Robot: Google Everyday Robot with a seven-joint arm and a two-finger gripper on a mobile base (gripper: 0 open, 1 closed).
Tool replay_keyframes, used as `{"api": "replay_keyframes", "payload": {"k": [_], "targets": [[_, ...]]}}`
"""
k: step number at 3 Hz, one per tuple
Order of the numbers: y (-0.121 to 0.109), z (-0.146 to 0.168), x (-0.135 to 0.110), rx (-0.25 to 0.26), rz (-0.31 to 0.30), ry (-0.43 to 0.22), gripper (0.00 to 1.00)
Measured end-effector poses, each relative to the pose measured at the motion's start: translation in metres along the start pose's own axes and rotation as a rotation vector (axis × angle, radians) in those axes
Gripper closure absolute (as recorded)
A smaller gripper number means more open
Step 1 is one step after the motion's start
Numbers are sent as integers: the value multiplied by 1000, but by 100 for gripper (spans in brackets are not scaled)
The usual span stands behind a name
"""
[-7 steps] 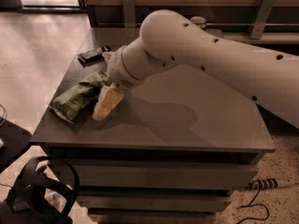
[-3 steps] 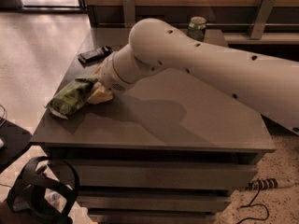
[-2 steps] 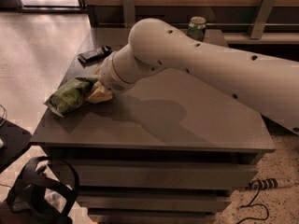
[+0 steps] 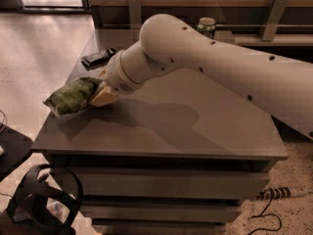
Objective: Pick green jalapeno chip bag
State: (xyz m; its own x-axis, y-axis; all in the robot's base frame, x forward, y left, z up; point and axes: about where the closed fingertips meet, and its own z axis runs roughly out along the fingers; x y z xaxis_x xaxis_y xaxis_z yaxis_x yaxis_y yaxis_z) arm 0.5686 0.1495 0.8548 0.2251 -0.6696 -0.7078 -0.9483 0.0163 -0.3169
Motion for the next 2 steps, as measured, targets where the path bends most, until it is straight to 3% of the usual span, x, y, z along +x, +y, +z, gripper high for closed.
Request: {"api": "replay_keyframes", "payload": {"k": [2], "targets": [[-36, -49, -22, 49, -31, -116, 100]]}}
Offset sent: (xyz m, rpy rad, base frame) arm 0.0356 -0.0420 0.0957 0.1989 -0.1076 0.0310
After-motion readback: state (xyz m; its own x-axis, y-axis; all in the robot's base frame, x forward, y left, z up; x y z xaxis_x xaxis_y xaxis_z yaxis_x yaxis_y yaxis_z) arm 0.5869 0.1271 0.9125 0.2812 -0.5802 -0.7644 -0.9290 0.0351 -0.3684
